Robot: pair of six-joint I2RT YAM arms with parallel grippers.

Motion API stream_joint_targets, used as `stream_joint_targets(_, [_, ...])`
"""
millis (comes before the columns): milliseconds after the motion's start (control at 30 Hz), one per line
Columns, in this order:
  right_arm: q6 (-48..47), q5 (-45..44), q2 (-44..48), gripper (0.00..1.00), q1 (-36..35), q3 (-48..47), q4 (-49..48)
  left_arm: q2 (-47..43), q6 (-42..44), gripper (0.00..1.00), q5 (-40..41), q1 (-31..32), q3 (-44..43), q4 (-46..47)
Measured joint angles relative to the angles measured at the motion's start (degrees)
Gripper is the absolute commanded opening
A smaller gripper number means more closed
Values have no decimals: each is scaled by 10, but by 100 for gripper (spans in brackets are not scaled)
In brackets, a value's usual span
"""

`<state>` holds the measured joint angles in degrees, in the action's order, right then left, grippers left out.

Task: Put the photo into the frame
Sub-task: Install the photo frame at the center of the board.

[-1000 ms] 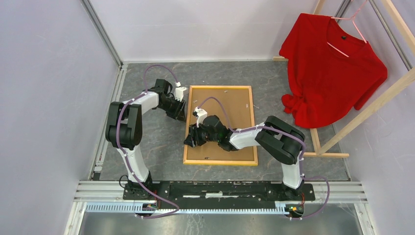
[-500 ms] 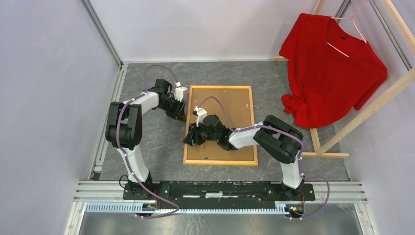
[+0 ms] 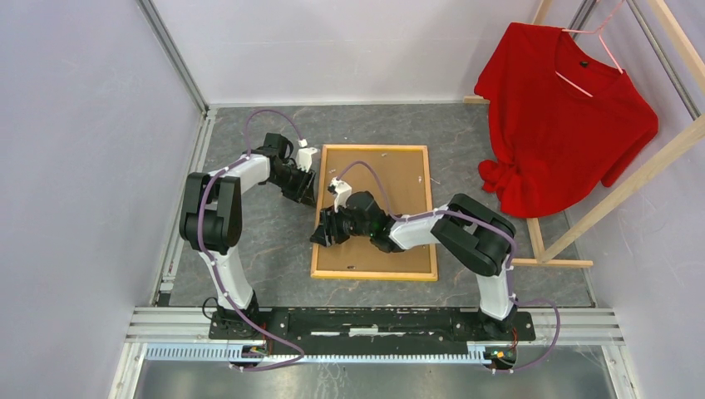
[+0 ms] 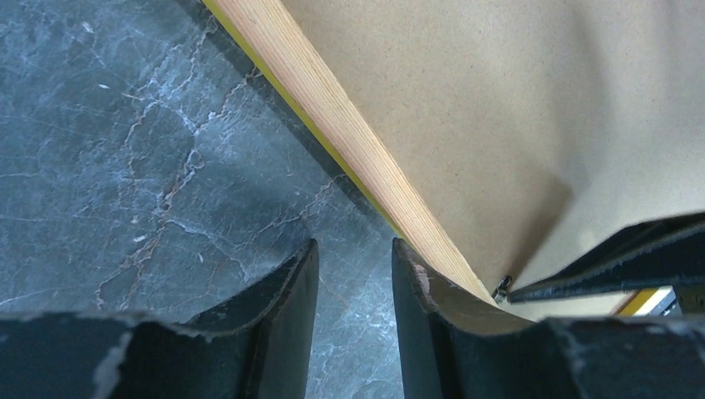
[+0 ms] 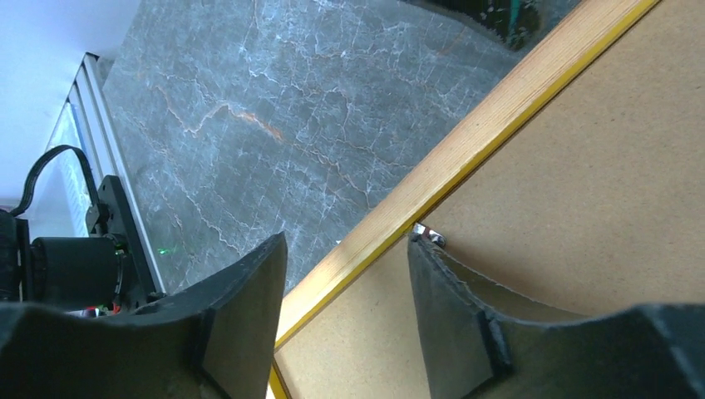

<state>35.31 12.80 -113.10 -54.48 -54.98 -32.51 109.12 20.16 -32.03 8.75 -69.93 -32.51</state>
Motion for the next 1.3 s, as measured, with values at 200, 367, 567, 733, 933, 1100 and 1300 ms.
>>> stream_joint_targets(200, [-7,42,30,76,46,-2,1,12,-1,52,-9,-17,-56,-39])
stream_joint_targets(367, [-17,72,47,75,118,-43,1,45,-22,53,-41,-44,-120,-39])
stream_joint_targets(567, [-19,97,-12,73,186,-136,13,84,-59,51,-83,-47,-143,-37])
stream_joint_targets(733, [-21,110,-97,73,200,-218,45,113,-82,47,-106,-44,-146,-35])
stream_joint_targets(933, [-19,119,-153,72,200,-260,75,127,-91,41,-117,-42,-146,-33])
stream_joint_targets(1100, [-12,127,-176,71,200,-280,78,130,-91,41,-121,-42,-146,-31])
stream_joint_targets(1300, [-4,127,-191,70,201,-302,78,130,-91,41,-121,-42,-146,-31])
